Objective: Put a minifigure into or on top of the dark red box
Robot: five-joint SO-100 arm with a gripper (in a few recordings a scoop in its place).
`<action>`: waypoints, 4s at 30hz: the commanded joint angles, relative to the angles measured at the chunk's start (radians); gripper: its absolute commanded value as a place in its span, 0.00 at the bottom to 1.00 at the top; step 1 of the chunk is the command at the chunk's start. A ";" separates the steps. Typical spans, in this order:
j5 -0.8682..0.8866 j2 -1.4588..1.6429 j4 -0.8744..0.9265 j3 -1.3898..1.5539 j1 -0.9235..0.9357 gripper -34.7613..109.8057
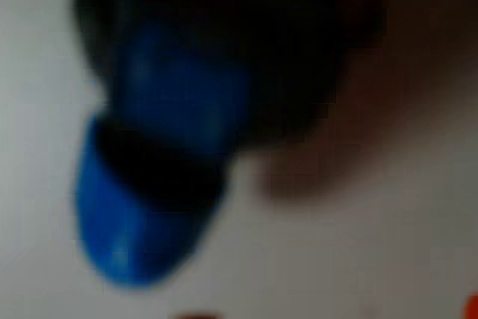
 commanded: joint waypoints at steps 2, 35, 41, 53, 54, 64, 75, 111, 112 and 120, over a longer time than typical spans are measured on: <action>0.032 -0.052 0.032 -0.092 -0.008 0.35; 0.333 -0.204 0.383 -0.476 -0.103 0.35; 0.351 -0.206 0.259 -0.402 -0.117 0.35; 0.316 -0.225 0.095 -0.313 -0.152 0.34; 0.307 -0.221 0.069 -0.290 -0.150 0.34; 0.184 -0.140 -0.029 -0.158 -0.114 0.35; 0.100 0.072 -0.021 -0.011 -0.018 0.35; 0.199 0.114 -0.230 0.265 -0.071 0.34; 0.202 0.114 -0.230 0.267 -0.071 0.34; 0.204 0.114 -0.232 0.272 -0.071 0.31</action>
